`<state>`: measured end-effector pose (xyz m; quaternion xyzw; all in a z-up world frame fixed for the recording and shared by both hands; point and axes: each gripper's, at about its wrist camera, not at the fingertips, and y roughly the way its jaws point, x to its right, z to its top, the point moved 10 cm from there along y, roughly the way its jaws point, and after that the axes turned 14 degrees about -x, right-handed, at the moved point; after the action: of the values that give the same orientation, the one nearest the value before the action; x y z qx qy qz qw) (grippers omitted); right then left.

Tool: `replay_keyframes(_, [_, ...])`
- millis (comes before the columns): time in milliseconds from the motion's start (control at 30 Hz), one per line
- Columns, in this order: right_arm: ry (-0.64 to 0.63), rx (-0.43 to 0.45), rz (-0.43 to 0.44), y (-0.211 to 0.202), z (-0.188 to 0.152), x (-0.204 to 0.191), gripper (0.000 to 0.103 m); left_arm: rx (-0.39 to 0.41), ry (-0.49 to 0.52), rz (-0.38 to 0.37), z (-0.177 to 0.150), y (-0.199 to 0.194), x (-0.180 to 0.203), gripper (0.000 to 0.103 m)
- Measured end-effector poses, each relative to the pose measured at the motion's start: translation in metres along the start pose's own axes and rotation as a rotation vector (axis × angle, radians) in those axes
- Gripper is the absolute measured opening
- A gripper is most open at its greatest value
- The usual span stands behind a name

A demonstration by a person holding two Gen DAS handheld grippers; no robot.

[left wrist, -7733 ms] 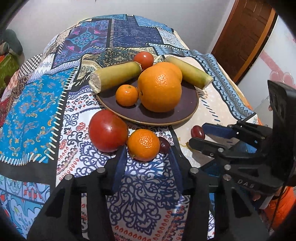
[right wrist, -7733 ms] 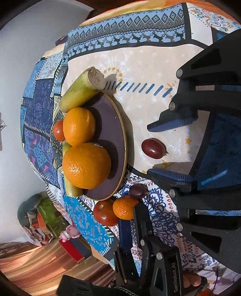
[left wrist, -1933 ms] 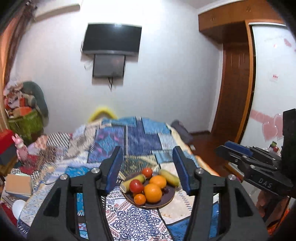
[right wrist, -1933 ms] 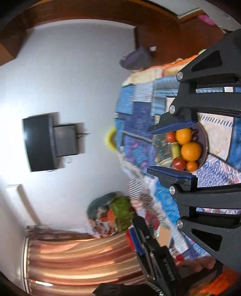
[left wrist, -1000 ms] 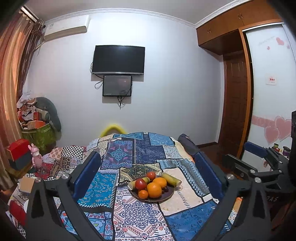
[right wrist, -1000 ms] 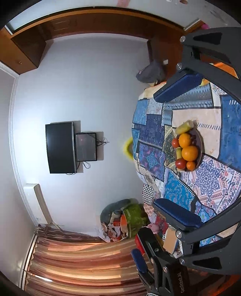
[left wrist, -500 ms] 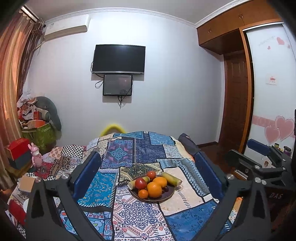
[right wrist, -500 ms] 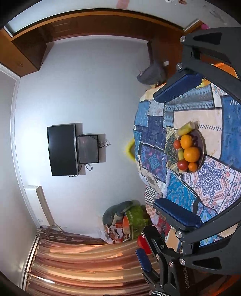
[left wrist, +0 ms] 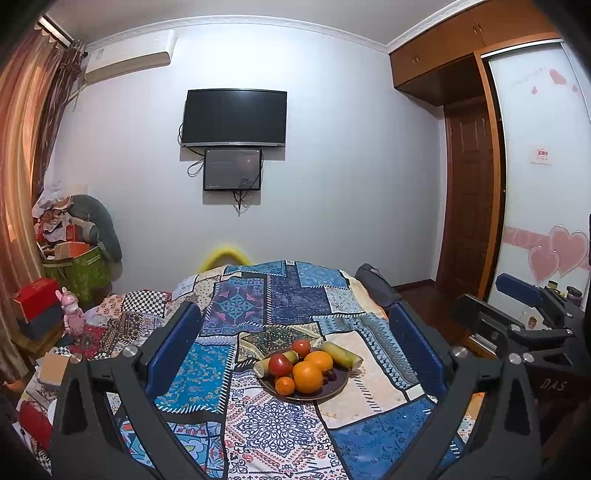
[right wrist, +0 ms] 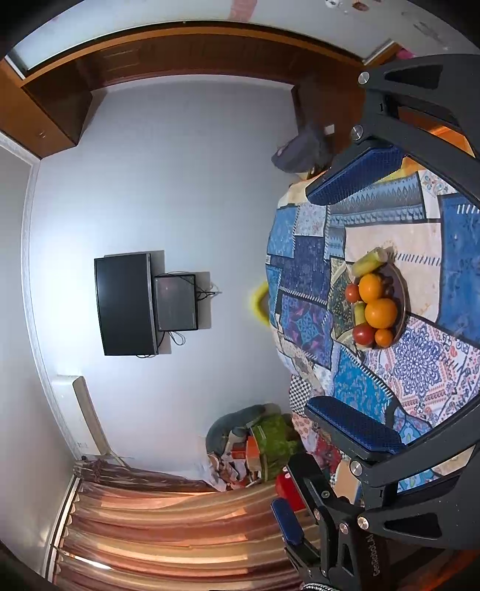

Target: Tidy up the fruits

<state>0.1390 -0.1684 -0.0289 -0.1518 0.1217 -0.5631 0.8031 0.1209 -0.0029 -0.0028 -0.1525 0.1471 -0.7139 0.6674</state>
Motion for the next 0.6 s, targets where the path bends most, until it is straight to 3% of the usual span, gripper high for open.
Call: replay_keyframes(600, [-0.009, 0.001, -0.004, 0.0002, 0.0024, -0.0004, 0.103, -0.020, -0.007, -0.016, -0.0017, 0.0012, 0.0005, 0.103])
